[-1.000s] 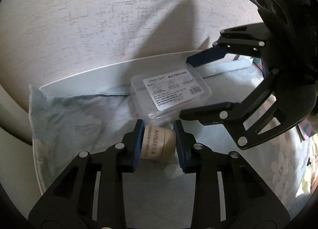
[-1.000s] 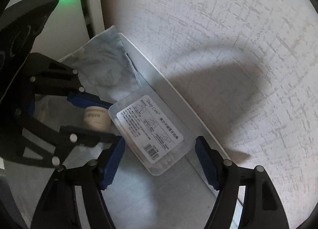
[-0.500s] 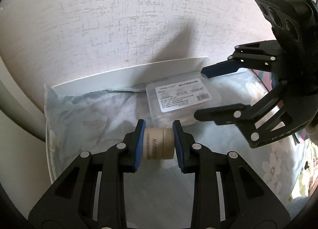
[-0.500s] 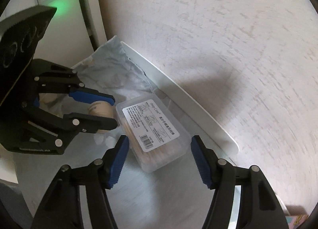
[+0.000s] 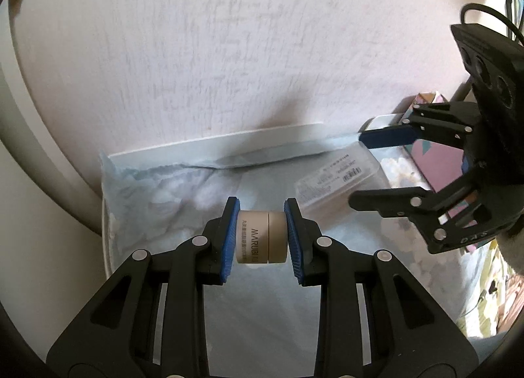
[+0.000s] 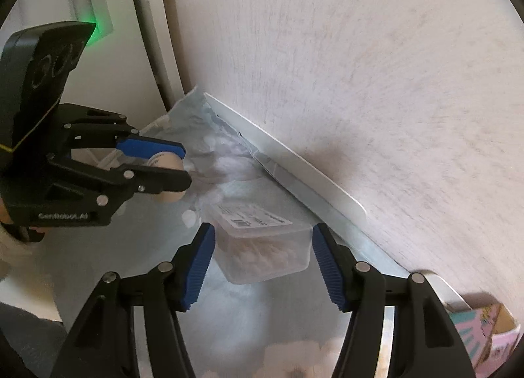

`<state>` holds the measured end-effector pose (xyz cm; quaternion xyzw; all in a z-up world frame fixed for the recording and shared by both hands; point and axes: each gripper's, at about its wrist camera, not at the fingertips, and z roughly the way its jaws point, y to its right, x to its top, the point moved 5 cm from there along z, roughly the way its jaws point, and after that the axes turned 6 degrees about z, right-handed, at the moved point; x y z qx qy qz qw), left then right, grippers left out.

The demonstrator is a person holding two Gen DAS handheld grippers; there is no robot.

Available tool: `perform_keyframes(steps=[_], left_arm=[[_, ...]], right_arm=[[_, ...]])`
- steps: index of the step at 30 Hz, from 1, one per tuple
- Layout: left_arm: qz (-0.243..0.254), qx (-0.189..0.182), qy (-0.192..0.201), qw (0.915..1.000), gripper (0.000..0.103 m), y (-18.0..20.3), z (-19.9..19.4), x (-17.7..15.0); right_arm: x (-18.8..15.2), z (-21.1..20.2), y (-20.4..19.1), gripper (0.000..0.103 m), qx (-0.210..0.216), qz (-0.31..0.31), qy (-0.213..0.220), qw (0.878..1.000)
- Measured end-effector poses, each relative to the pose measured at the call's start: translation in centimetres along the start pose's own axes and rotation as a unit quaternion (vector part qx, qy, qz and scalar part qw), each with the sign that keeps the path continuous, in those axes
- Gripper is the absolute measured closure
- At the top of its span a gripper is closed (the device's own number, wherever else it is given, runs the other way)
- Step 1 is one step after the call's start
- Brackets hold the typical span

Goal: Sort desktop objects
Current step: 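Carry cork and plastic case into the cardboard box and open both tools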

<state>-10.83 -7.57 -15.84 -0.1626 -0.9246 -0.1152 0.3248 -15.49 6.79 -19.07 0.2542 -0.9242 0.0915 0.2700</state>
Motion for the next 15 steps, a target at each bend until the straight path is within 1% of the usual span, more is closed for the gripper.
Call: perform_keyframes(steps=[1,3,5,9,15], left_arm=[[0.001,0.0,0.001,1.0,0.078,0.9,0.6,0.5],[0.003,-0.001,0.003,1.0,0.078,0.9,-0.4,0.6],[0.004,-0.004,0.005,1.0,0.078,2.0,0.0,1.2],[0.008,-0.01,0.013,0.9998,0.078,3.3,-0.7,2.3],[0.024,-0.029,0.035,0.9987,0.078,5.7,-3.2,4.5]], right_arm=[[-0.1,-0.9,0.0,0.047,-0.003,0.003,0.003,1.0],[-0.4,-2.4,0.2,0.047,-0.007,0.006,0.01,1.0],[-0.7,-4.4,0.5,0.047,-0.012,0.011,0.02,1.0],[-0.9,-7.0,1.0,0.047,-0.025,0.023,0.039,0.999],[-1.3,-11.4,2.1,0.047,-0.048,0.042,0.073,0.995]])
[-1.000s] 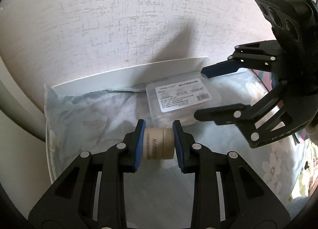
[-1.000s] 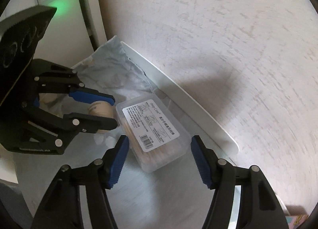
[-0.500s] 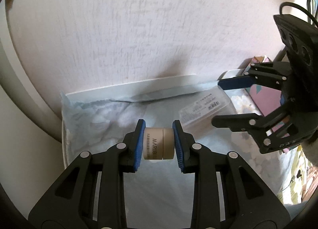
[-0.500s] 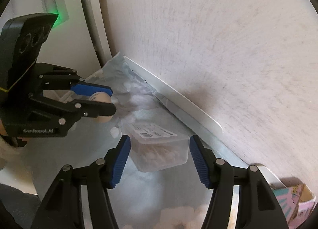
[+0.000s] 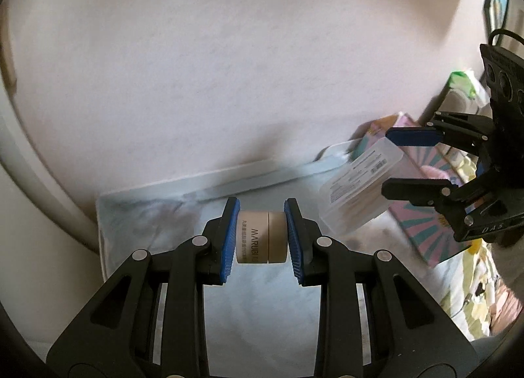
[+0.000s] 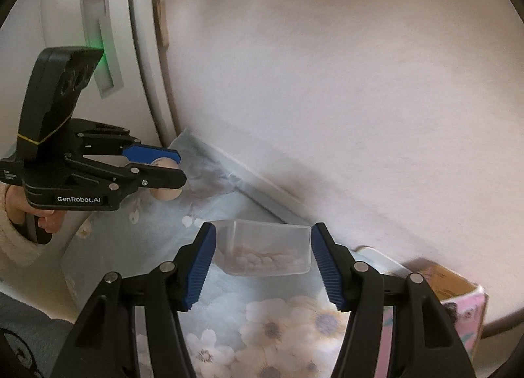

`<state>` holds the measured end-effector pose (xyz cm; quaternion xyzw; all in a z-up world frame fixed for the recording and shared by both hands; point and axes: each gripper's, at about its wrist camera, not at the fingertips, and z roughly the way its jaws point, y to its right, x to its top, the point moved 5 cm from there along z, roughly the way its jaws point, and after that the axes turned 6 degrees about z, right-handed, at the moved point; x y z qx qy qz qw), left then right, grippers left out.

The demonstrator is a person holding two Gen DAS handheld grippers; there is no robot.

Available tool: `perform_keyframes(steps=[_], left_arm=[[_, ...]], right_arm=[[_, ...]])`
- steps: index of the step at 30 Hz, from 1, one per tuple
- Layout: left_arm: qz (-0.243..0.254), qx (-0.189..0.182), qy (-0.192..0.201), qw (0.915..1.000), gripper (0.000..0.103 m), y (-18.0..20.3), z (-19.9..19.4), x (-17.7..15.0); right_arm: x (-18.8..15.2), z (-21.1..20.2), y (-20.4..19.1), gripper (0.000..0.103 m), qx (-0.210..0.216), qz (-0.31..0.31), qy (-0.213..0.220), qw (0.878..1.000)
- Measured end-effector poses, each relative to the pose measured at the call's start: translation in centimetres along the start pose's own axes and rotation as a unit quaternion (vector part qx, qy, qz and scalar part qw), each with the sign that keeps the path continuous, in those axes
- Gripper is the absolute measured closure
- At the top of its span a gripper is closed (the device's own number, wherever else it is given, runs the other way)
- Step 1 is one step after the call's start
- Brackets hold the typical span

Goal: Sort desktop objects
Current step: 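Carry cork and plastic case into the cardboard box and open both tools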

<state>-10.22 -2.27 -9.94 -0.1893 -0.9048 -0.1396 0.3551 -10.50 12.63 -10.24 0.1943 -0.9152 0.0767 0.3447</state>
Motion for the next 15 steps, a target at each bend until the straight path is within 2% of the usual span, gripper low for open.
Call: perform_keyframes(steps=[7,15], left_arm=[[0.048,-0.03,0.019,0.9982,0.078,4.7,-0.7,3.6],[0.106,-0.091,0.024,0.9899,0.078,12.2,2.1,7.2]], right_arm=[[-1.1,-4.7,2.8,0.048,-0.039,0.03,0.028,0.998],[-4.9,-9.8,7.7,0.048,-0.095,0.093,0.041,0.99]])
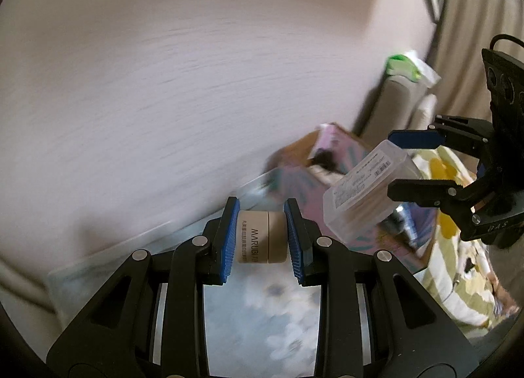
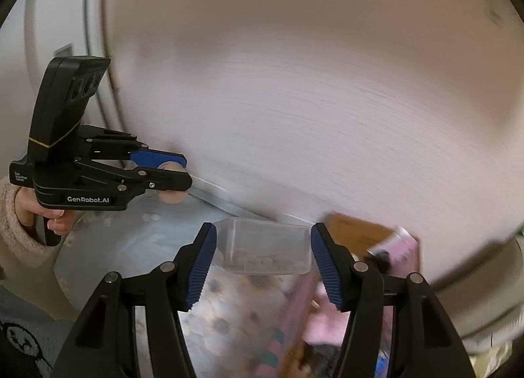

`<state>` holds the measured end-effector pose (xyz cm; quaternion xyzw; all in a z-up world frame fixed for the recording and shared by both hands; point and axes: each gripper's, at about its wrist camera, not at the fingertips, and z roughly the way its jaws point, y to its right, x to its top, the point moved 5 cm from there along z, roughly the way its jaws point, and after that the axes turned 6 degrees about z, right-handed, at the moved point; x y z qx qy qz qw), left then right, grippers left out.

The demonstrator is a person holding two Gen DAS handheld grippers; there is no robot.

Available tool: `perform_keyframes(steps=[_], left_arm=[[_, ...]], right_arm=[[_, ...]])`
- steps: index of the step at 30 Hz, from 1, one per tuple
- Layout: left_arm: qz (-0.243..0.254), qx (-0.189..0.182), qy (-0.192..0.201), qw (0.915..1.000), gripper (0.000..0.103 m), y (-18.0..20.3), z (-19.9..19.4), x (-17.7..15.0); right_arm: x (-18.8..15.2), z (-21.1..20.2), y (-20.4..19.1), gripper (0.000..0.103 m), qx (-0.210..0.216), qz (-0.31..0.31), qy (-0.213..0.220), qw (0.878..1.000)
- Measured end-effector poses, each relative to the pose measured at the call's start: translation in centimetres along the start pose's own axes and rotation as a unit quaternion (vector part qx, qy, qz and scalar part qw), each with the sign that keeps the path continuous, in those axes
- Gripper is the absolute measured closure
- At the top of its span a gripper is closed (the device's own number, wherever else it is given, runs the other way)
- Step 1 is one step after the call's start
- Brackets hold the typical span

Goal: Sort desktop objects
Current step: 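Carry cork and plastic case into the cardboard box and open both tools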

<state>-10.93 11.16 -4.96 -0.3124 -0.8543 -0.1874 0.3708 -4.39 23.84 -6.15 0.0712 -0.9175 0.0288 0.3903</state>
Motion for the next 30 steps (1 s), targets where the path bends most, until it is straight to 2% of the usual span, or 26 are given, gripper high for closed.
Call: perform_keyframes(steps=[9,10,11,15,18,19,21,22,23,24,30], left_arm=[[0.067,-0.081,-0.002,0.9944,0.078,8.3,7.3,6.0],[0.074,-0.085,-0.006,0.9936,0.078,9.1,8.2,6.5],[0.079,-0.09,-0.011,0.9927,0.078,9.7,9.2,7.0],[0.096,-0.104,-0.036,0.9892,0.078,11.8,13.3,8.0],[0.104,-0.099,-0.062,0.9876,0.078,12.8,16.2,7.7],[0.096,-0.097,-0.071,0.9881,0.077,12.9,17.1,7.5],[0.072,-0.102,-0.091,0.988,0.072,12.8,18.3,7.2],[0.063,-0.097,-0.098,0.9884,0.055,12.7,18.8,7.0],[0.062,-0.092,-0.098,0.989,0.012,12.7,19.2,6.8],[0.062,-0.084,-0.095,0.99,0.002,12.7,19.4,6.8],[0.057,-0.078,-0.083,0.9918,0.0,13.0,19.7,7.6]], right_arm=[[-3.9,-3.4,8.2,0.05,-0.064,0.079,0.001,0.995],[-4.2,-3.2,8.8,0.069,-0.064,0.084,0.0,0.994],[-4.7,-2.7,9.6,0.079,-0.064,0.096,-0.009,0.993],[-6.3,-0.9,11.7,0.079,-0.058,0.122,-0.026,0.99],[-7.1,-1.0,12.3,0.079,-0.044,0.152,-0.012,0.987],[-6.8,-1.2,13.9,0.076,-0.045,0.165,-0.005,0.985],[-7.3,-1.6,15.0,0.059,-0.047,0.185,0.001,0.982],[-7.5,-1.5,14.6,0.053,-0.044,0.188,0.003,0.981],[-7.6,-1.6,14.8,0.053,-0.04,0.192,0.003,0.981],[-7.8,-1.5,15.0,0.053,-0.038,0.195,-0.001,0.98],[-7.8,-0.3,15.4,0.053,-0.038,0.198,-0.022,0.979]])
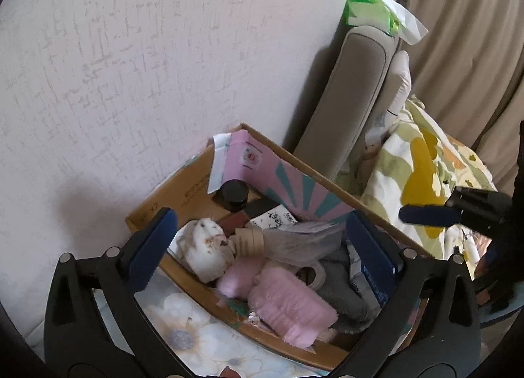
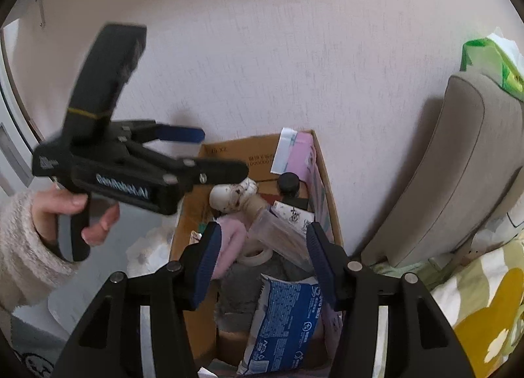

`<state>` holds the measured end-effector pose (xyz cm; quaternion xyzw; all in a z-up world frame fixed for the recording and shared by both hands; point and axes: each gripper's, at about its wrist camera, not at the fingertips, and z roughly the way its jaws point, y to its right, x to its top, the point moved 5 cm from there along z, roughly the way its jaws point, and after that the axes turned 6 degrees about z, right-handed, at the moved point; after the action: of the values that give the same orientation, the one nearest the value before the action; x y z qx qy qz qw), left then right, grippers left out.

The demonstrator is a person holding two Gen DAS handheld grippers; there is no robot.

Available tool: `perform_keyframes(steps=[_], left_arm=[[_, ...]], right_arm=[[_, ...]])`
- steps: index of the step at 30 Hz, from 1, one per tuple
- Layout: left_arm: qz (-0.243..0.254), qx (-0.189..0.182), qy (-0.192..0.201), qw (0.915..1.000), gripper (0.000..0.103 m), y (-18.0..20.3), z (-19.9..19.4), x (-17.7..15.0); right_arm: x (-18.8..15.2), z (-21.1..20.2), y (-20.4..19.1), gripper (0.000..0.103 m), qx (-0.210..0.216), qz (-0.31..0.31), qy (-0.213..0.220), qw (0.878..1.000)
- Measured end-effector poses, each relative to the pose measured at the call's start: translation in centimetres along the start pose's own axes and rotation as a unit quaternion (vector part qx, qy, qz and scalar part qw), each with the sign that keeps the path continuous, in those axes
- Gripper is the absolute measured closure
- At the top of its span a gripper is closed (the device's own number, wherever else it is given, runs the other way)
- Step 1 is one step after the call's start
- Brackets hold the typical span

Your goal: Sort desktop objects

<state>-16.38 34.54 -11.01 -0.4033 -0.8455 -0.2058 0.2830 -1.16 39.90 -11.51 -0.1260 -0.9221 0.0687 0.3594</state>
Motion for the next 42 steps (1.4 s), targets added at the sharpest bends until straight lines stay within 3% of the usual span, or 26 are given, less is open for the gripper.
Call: perform_keyframes(steps=[6,10,15,17,25,31,36,42], left_arm=[[-0.029,0.012,-0.012,0.9994,0.0,-0.8,-2.9,-0.7],[-0.062,0.034,-0.016,0.9974,0.0,-2.3,-5.6,-2.0],[-0.099,0.085,-0.013,0.9913,0.0,-4.8,-9.3,-4.2],[-0.116,0.109,-0.01,0.9872,0.0,-5.7,-11.0,-5.2],[-0.202,0.204,0.013,0.9577,0.0,-9.1,-18.9,-9.9],[-0.224,0.288,0.02,0.931,0.0,-9.6,-24.1,-12.8],[-0.255,0.3,0.034,0.9187,0.0,-9.6,-26.8,-15.1],[-0.275,0.301,0.028,0.9126,0.0,-9.6,-27.6,-17.3]], right_arm=[[-1.1,0.7,-0.5,0.053,-0.006,0.003,-0.019,1.0],[-1.2,0.7,-1.6,0.032,-0.011,-0.002,-0.039,0.999],[-0.9,0.7,-3.8,0.029,-0.005,-0.009,-0.054,0.998],[-0.6,0.8,-5.1,0.023,-0.006,-0.012,-0.059,0.998],[0.0,0.9,-12.5,0.022,-0.001,-0.029,-0.064,0.998],[-0.4,0.4,-16.8,0.022,-0.027,-0.01,-0.052,0.998],[-1.4,0.5,-19.0,0.022,-0.036,-0.002,-0.048,0.998],[-2.7,0.7,-20.8,0.022,-0.041,-0.027,-0.054,0.997]])
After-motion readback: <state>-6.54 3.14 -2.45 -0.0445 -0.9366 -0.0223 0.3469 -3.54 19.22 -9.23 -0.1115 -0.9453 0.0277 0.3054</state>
